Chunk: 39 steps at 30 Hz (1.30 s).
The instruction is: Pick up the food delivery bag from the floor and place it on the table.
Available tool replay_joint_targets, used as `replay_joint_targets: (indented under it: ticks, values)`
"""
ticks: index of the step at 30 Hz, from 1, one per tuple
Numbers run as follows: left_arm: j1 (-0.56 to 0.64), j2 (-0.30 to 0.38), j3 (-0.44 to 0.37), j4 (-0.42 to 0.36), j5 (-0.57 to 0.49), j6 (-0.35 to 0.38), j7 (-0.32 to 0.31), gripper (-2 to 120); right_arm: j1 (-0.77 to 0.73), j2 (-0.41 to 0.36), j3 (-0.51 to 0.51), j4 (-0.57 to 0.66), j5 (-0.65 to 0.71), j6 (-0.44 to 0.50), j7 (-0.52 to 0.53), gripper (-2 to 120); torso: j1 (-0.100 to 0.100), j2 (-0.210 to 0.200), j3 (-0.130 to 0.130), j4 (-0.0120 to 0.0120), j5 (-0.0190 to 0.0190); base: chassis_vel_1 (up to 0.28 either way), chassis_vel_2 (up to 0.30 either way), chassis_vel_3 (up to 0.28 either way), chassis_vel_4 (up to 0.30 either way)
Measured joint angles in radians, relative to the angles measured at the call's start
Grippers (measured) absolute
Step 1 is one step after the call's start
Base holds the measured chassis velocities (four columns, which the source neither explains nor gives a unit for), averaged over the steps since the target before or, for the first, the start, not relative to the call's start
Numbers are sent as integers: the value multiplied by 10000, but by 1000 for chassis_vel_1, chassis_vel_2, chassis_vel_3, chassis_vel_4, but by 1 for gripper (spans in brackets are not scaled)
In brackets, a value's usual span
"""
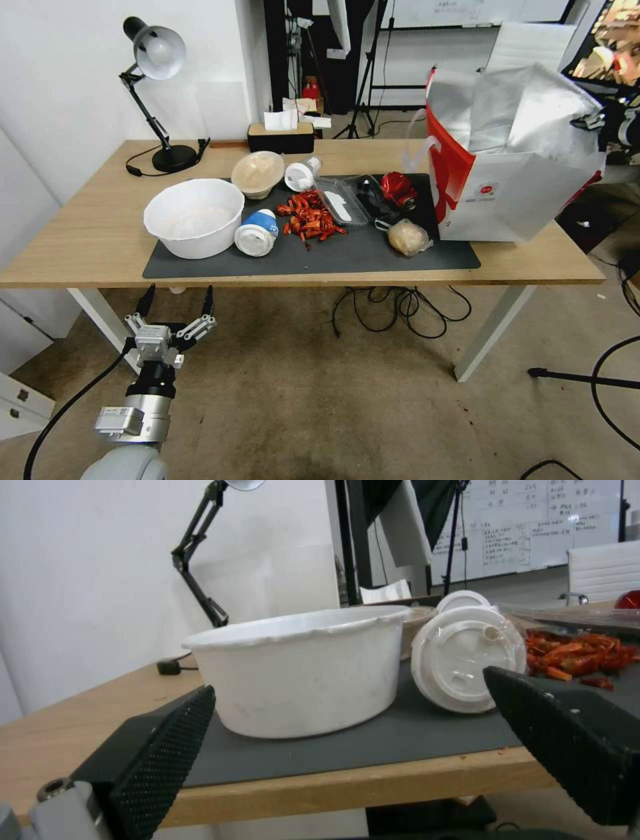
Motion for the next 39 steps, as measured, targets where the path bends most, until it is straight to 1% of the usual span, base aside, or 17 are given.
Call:
replay_joint_targets:
  ticks: [6,18,25,33,35,37,38,39]
  values:
    - [2,4,20,11,11,0,-4,100,4,5,-48,-109,-93,-182,52,0,-1,0,0,0,0,0,0,0,0]
    - [-56,67,108,94,10,0,-8,100,527,-331,-370,-271,-233,-523,391,0,0,0,-1,-1,-1,0,0,0,0]
    - [-75,163,82,97,-52,8,-31,100,389,-193,-403,-323,-225,-668,574,0,0,0,0,0,0,0,0,0,0]
    - [-55,122,75,131,-60,-11,-23,100,365,-107,-427,-402,-505,-757,422,0,0,0,-1,-1,0,0,0,0,0]
    - [-40,115,76,131,-60,-21,-17,100,359,-103,-437,-410,-577,-778,384,1,0,0,-1,-1,0,0,0,0,0]
    - [-25,113,59,131,-65,-46,-9,100,326,-94,-464,-415,-825,-788,176,13,-1,-1,-1,0,1,0,0,0,0]
    - [-26,117,52,131,-73,-48,-7,100,324,-94,-473,-415,-874,-789,95,15,-1,0,-1,-1,1,0,0,0,0]
    - [-26,117,52,131,-73,-48,-7,100,324,-94,-473,-415,-874,-789,95,15,-1,0,-1,-1,1,0,0,0,0]
